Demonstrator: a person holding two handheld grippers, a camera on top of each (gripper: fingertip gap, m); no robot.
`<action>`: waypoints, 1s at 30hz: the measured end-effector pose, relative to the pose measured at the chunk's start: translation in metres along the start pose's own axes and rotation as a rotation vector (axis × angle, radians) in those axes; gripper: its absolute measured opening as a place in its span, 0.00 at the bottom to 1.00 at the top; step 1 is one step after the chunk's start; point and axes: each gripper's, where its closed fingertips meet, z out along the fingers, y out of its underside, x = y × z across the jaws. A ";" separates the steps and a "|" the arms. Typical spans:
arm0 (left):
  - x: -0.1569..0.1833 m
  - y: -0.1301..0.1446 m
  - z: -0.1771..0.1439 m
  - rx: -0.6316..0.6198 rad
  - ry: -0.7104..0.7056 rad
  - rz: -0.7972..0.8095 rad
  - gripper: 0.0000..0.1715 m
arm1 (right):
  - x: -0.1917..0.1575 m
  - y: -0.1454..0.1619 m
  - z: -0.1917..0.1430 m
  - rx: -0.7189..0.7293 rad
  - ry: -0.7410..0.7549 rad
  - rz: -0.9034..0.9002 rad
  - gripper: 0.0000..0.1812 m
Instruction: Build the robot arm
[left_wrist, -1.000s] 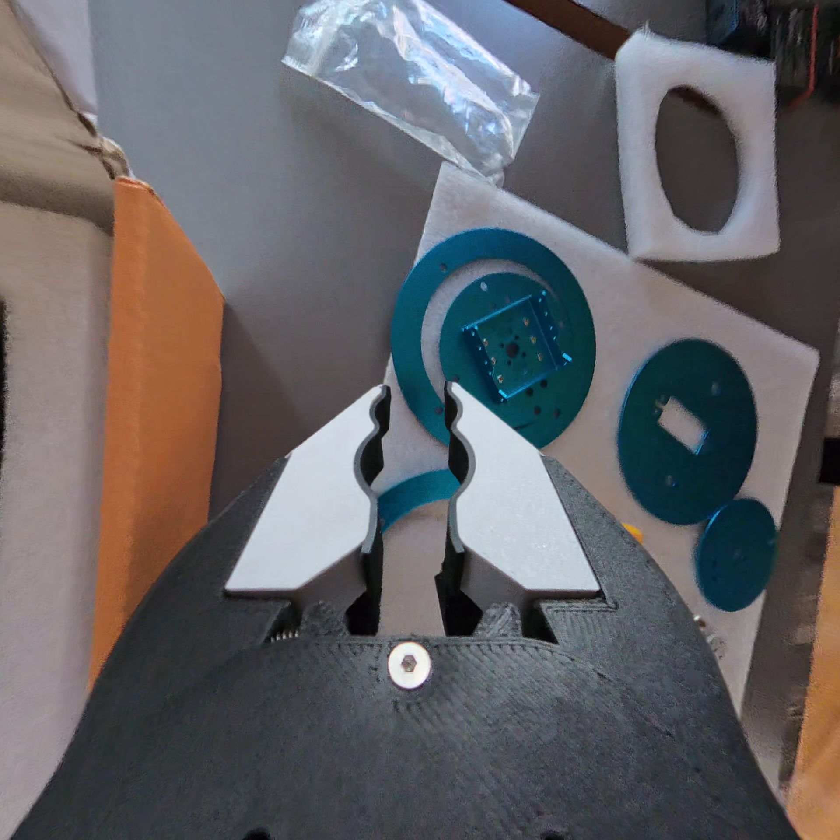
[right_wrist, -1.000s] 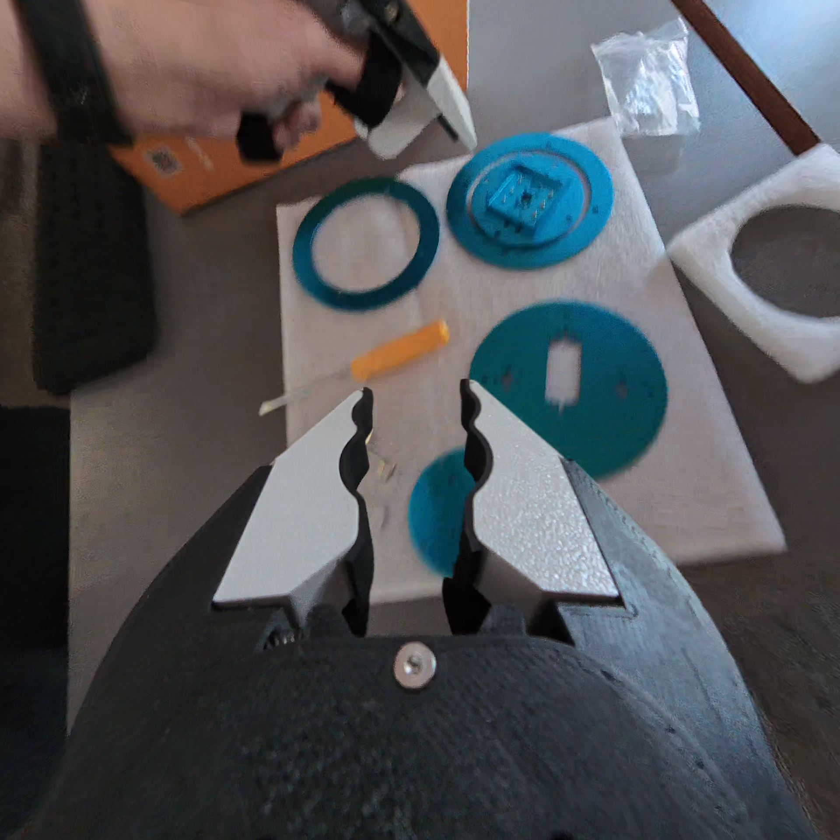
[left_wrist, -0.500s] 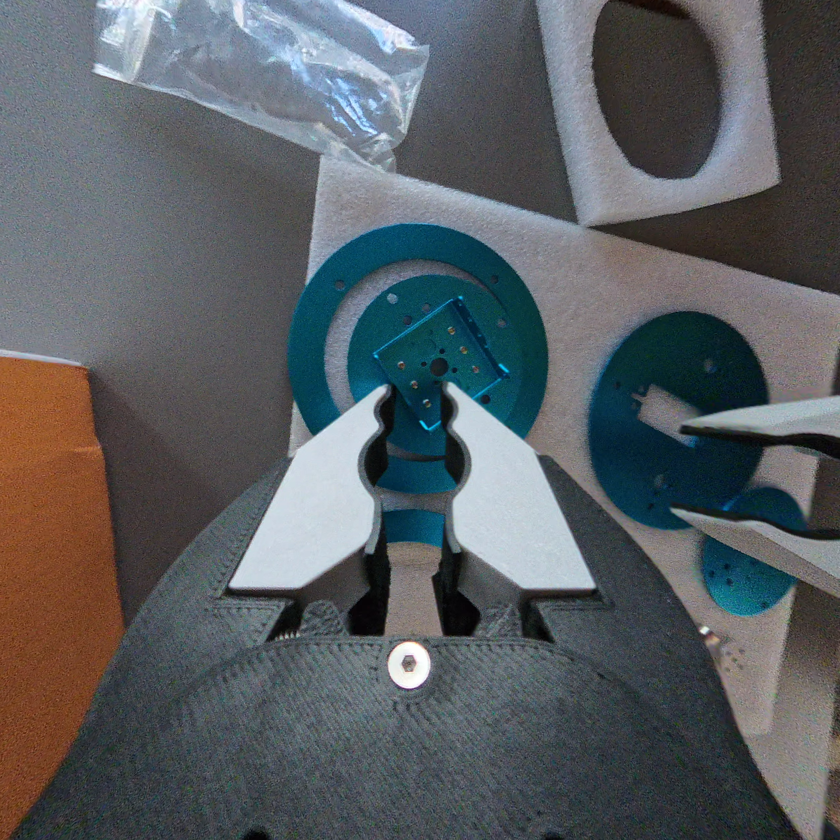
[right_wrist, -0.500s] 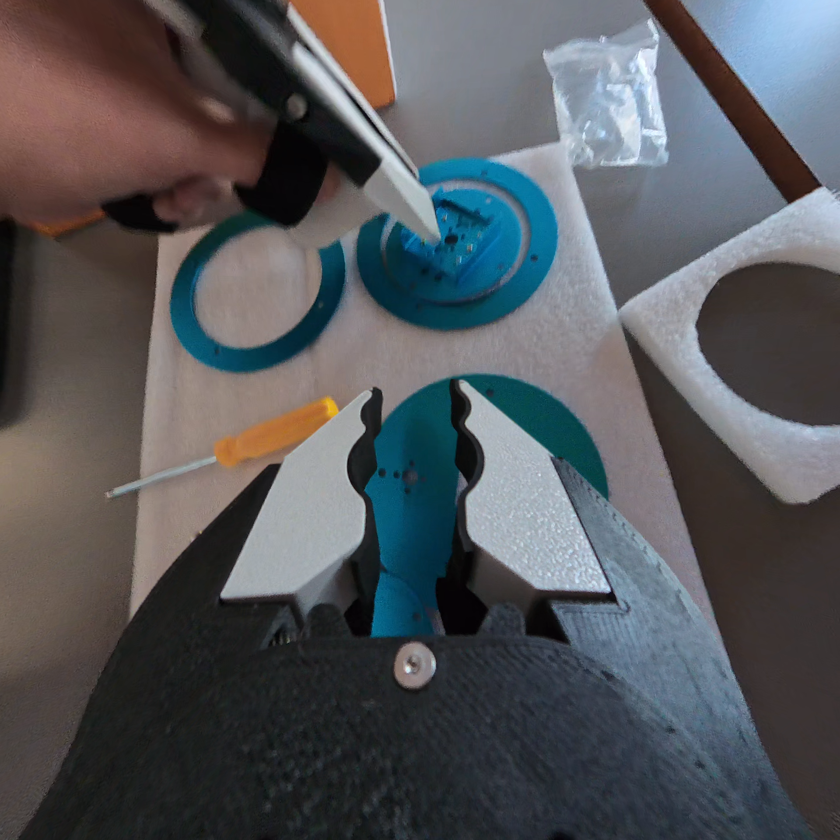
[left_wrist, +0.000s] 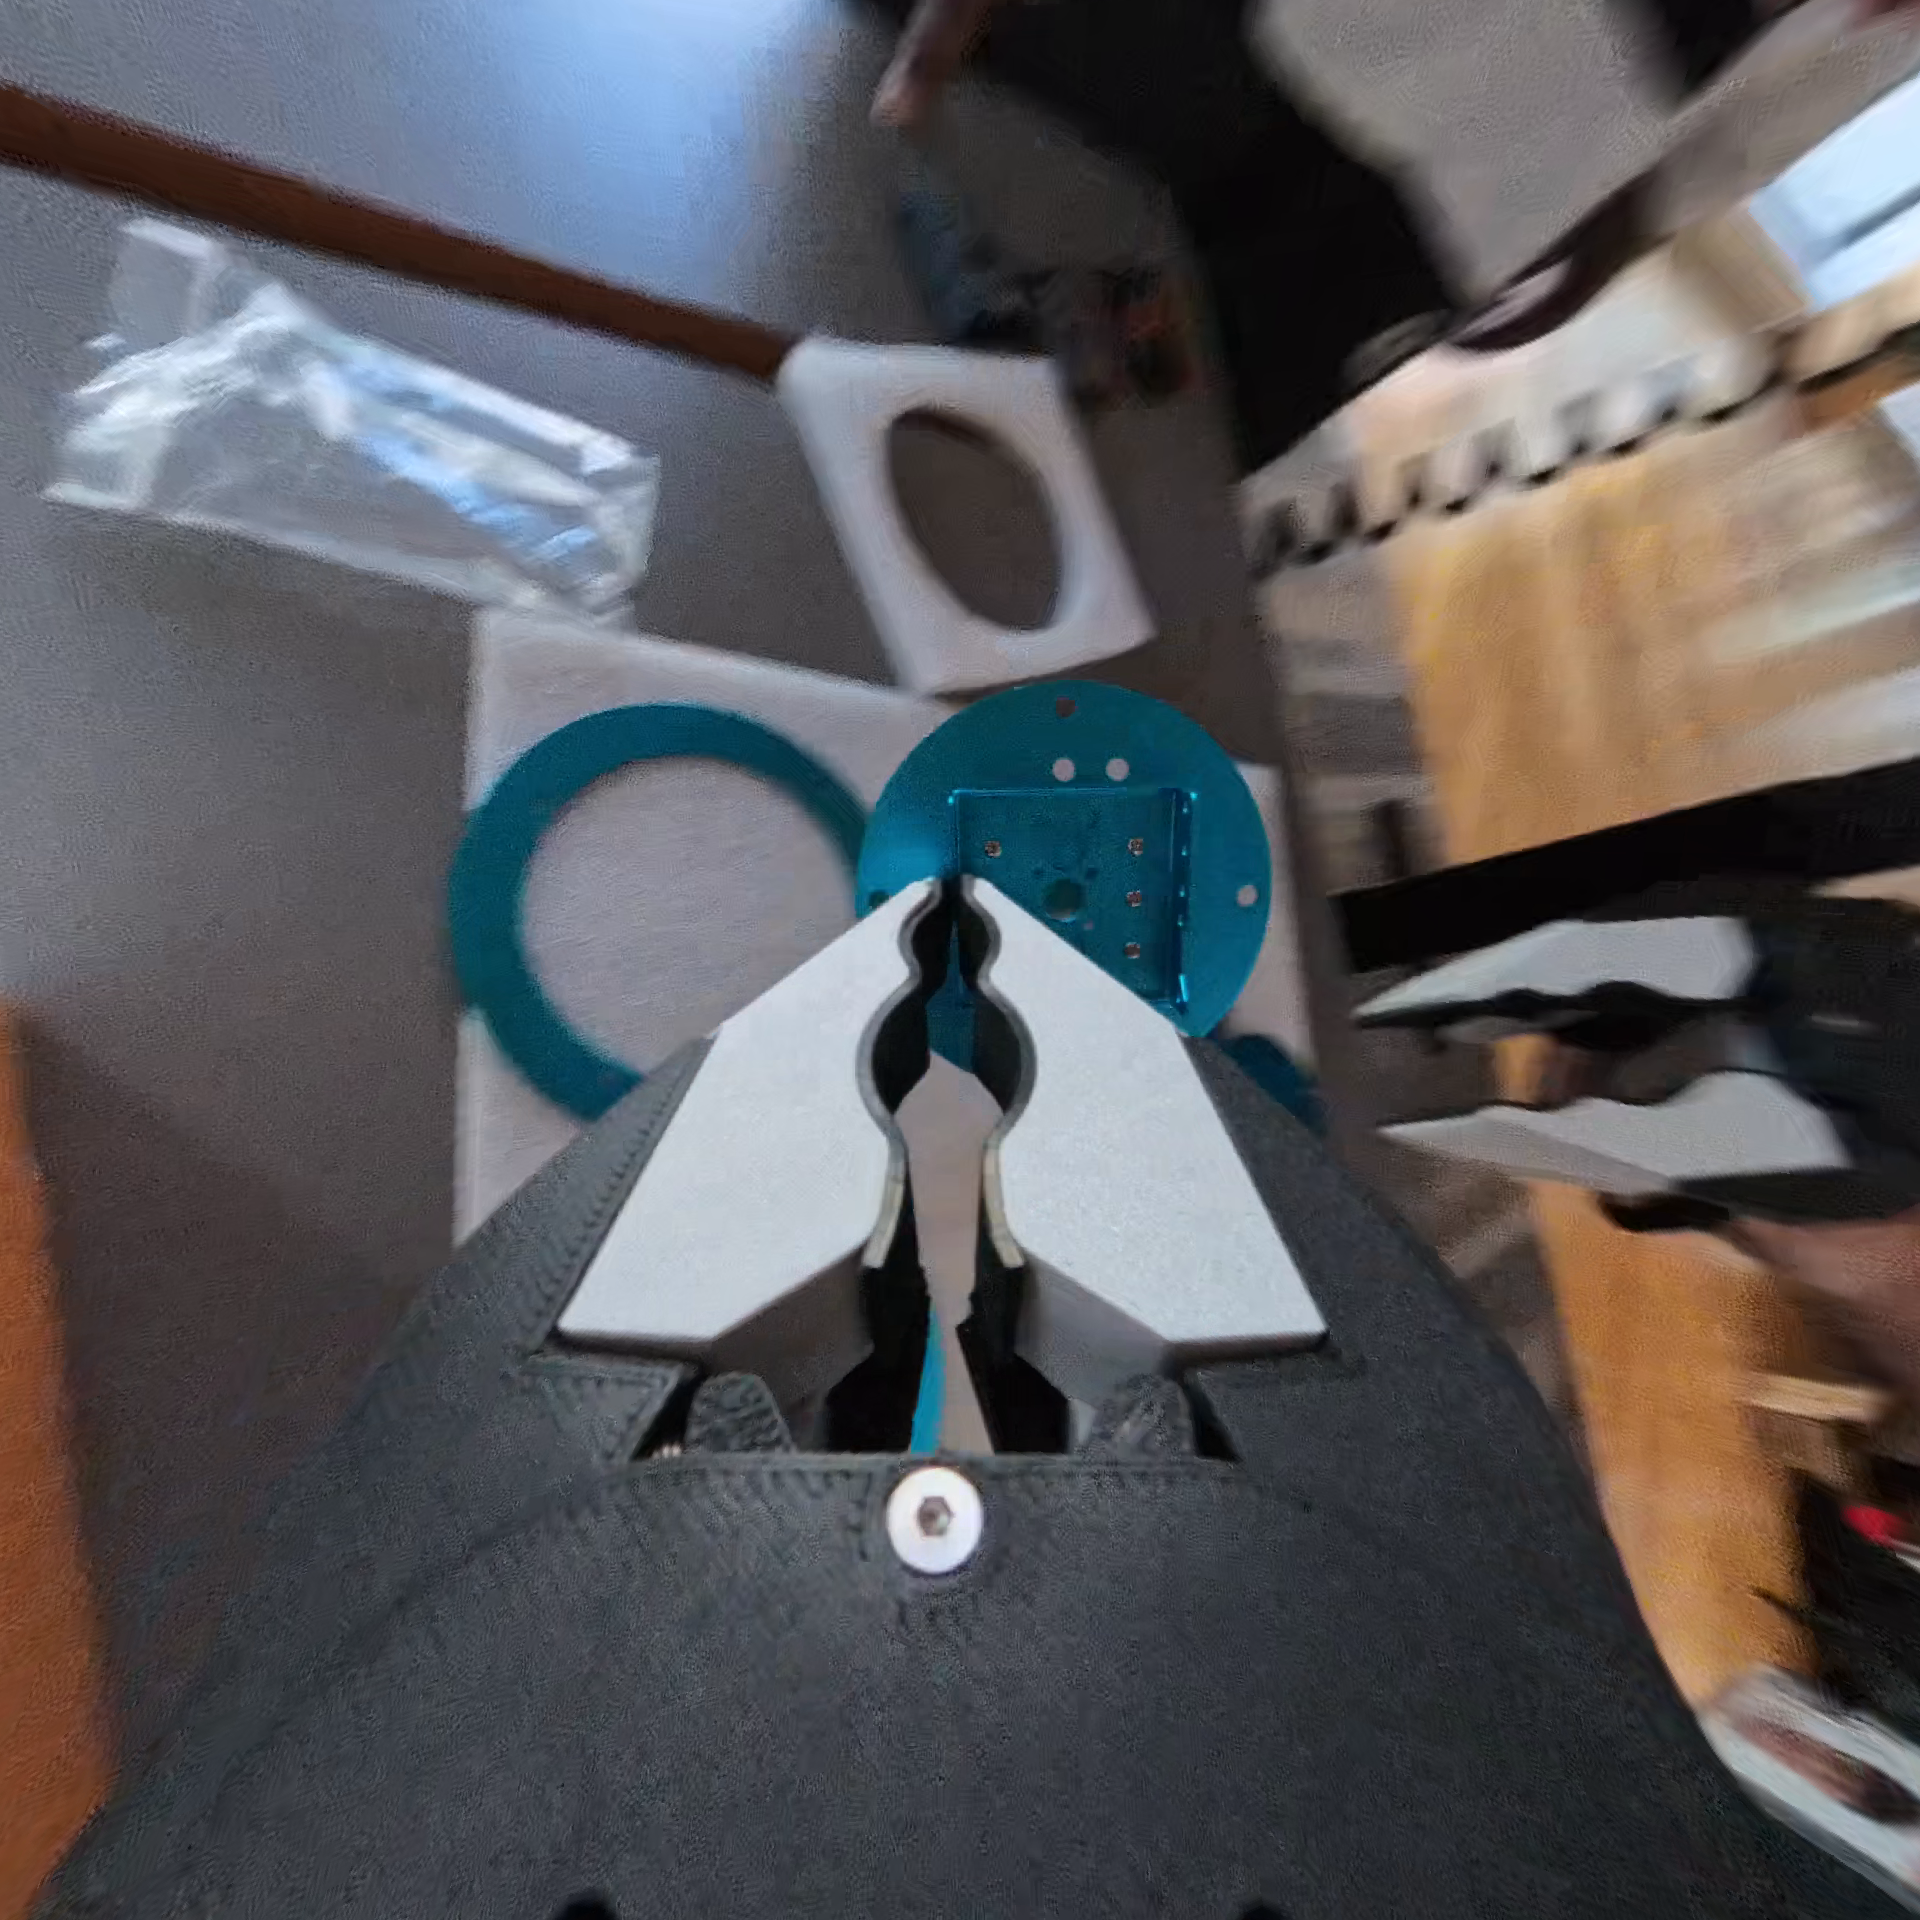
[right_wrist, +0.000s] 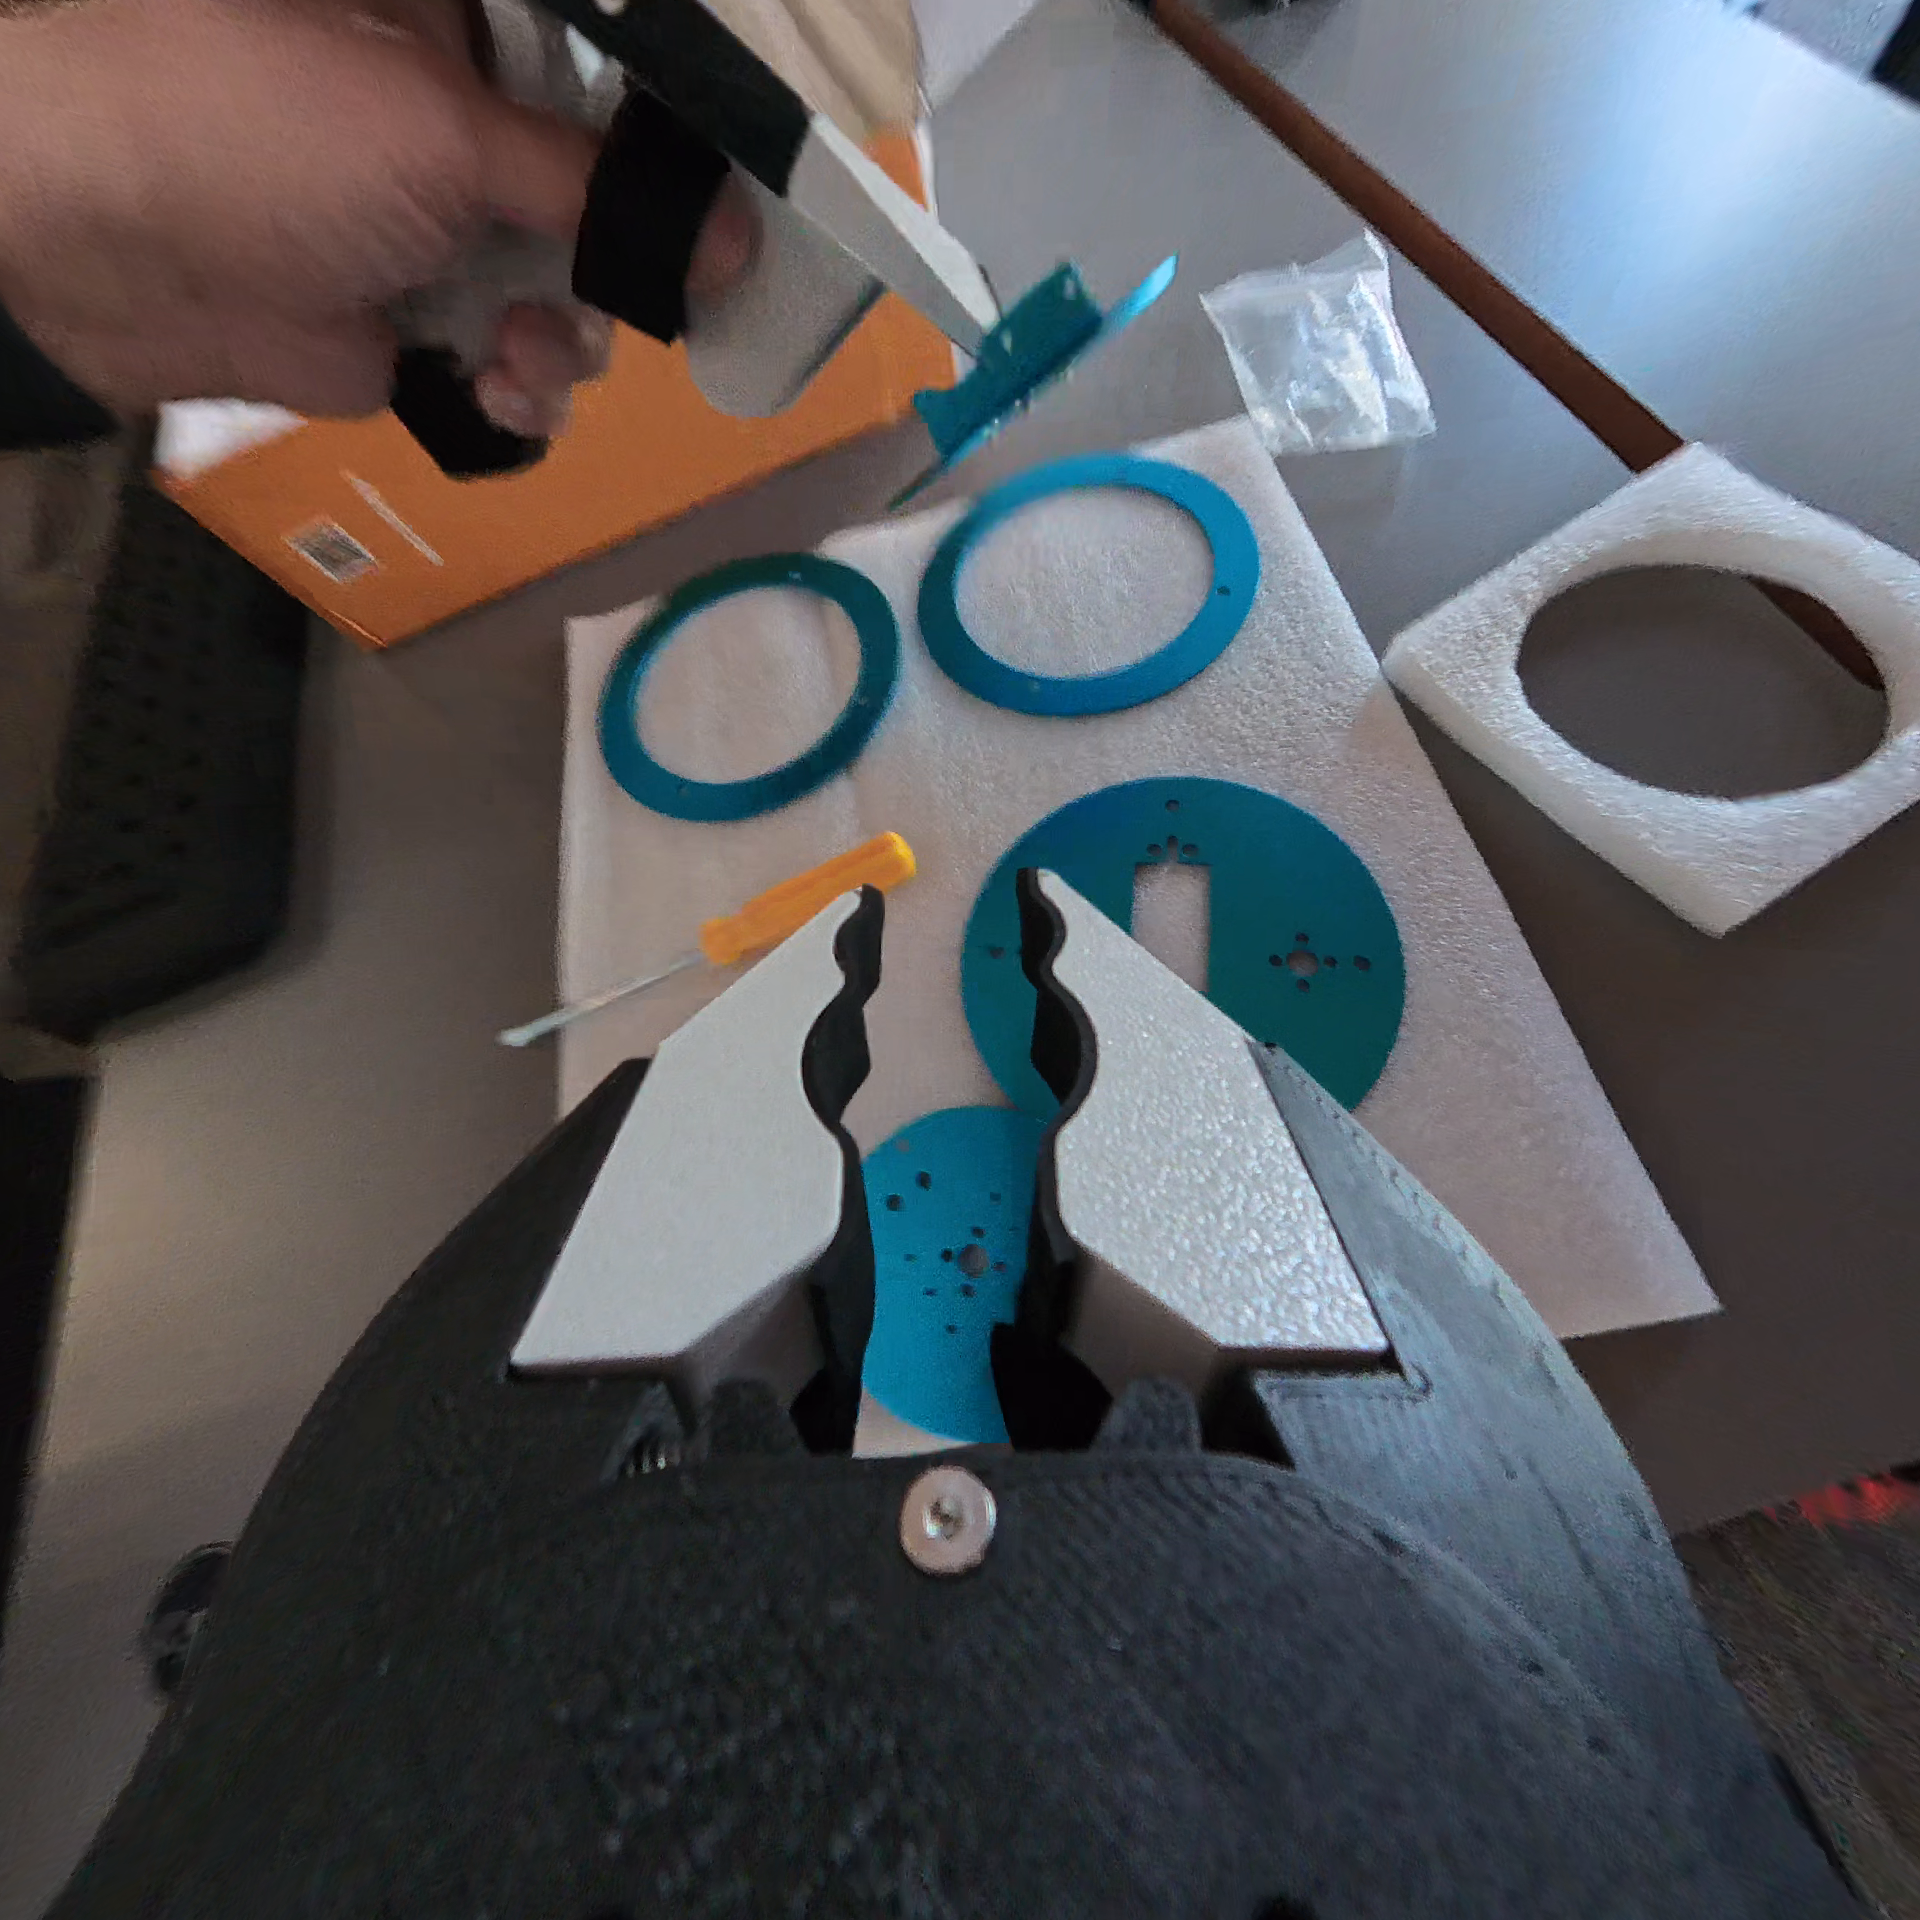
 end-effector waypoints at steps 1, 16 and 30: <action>0.030 -0.010 -0.015 0.073 0.170 -0.045 0.00 | -0.010 -0.008 -0.009 0.046 -0.036 0.006 0.14; 0.127 0.011 -0.141 0.154 0.597 -0.132 0.00 | -0.066 0.048 0.033 -0.206 -0.251 -0.109 0.14; 0.057 0.092 -0.069 -0.316 -0.004 0.099 0.00 | -0.055 0.097 0.036 -0.421 -0.353 -0.446 0.13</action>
